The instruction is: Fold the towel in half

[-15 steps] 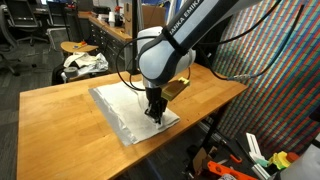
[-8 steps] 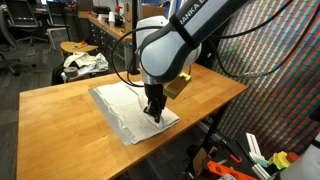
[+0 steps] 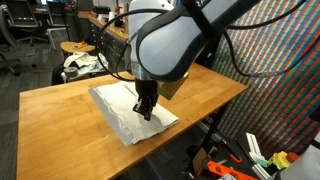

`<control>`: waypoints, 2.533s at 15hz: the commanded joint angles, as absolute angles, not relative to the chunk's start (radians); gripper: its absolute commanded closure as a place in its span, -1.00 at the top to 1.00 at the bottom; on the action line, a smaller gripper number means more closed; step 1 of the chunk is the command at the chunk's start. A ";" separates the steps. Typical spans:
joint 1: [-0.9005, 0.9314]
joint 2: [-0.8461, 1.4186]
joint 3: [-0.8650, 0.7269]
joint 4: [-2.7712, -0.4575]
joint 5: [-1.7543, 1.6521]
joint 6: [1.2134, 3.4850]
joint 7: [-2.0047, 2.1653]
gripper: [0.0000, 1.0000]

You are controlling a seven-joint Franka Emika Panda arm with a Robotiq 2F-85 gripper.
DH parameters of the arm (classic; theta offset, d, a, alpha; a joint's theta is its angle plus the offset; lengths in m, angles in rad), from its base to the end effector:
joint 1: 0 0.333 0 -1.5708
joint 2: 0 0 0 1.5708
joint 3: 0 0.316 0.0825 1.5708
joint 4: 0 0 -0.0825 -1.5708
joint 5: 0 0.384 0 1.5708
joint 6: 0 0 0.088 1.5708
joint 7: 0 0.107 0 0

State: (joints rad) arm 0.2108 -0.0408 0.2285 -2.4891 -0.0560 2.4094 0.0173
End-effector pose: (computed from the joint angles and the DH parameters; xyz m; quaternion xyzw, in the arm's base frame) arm 0.4186 0.1959 0.2987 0.9728 0.2298 -0.0144 0.0269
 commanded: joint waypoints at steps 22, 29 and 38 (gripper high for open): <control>0.259 0.097 0.251 -2.436 -0.096 2.587 0.160 -0.40; 0.207 -0.021 0.263 -2.394 0.319 2.455 -0.261 0.62; 0.090 0.226 0.104 -1.969 0.360 2.277 -0.207 1.00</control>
State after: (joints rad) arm 0.1287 0.0721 0.1318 -2.1632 0.3694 2.3548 -0.2493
